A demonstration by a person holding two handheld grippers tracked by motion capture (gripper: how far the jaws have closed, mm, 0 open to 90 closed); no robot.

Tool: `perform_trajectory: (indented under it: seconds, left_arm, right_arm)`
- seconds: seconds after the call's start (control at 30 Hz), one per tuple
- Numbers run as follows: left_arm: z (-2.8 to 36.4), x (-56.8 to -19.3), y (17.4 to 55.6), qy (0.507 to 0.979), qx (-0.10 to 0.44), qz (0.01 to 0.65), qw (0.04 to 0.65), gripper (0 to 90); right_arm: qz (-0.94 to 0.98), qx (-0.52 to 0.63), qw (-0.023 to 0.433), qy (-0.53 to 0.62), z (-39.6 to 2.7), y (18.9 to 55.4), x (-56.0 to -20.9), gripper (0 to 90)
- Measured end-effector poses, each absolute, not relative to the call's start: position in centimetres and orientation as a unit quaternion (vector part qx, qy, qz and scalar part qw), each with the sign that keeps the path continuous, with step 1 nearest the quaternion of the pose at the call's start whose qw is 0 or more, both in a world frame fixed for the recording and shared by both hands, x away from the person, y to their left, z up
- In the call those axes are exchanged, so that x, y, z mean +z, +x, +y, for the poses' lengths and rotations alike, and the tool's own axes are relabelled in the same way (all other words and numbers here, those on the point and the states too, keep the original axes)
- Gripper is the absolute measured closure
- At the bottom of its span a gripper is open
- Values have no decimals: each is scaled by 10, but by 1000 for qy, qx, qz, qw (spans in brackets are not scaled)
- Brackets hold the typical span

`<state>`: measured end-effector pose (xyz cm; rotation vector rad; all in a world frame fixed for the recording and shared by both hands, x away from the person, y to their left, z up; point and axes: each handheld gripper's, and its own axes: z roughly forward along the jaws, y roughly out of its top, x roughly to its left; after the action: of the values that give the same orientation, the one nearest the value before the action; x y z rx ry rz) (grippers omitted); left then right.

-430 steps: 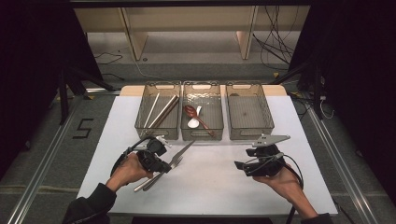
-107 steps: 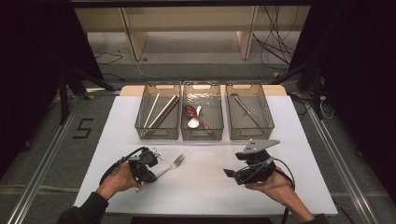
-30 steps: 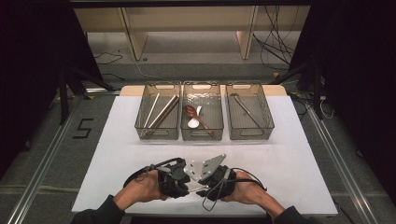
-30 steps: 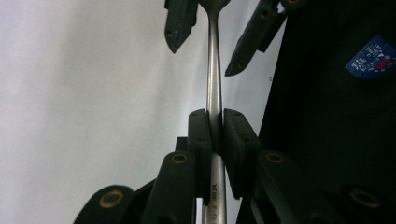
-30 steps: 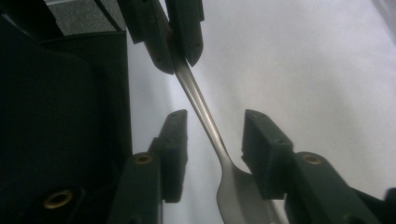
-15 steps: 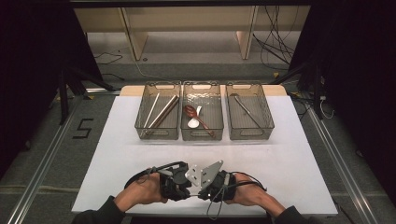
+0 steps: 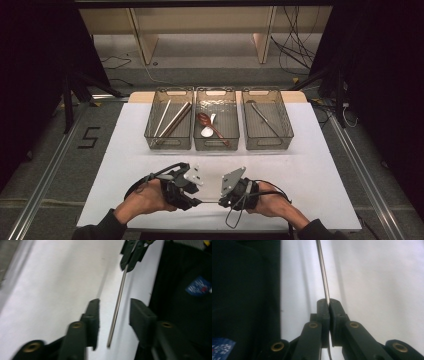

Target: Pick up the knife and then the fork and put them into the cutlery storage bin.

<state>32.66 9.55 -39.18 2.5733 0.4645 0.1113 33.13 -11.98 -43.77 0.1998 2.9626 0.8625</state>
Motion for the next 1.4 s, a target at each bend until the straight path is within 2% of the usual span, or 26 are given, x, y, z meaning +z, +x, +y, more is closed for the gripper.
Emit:
perform_trajectory:
  seconds: [0.1, 0.4, 0.73, 1.4]
  left_arm:
    - [105, -394, 334, 939, 46, 207, 270, 438]
    - [135, -408, 354, 904, 62, 288, 311, 354]
    - [153, -413, 359, 875, 81, 324, 350, 254]
    - [164, -412, 359, 854, 93, 348, 375, 201]
  right_arm:
    - [956, 278, 37, 89, -127, 338, -436, 884]
    - [948, 274, 69, 148, -151, 357, -434, 883]
    - [936, 286, 93, 185, -167, 366, -427, 883]
    - [914, 308, 124, 235, -191, 378, -418, 883]
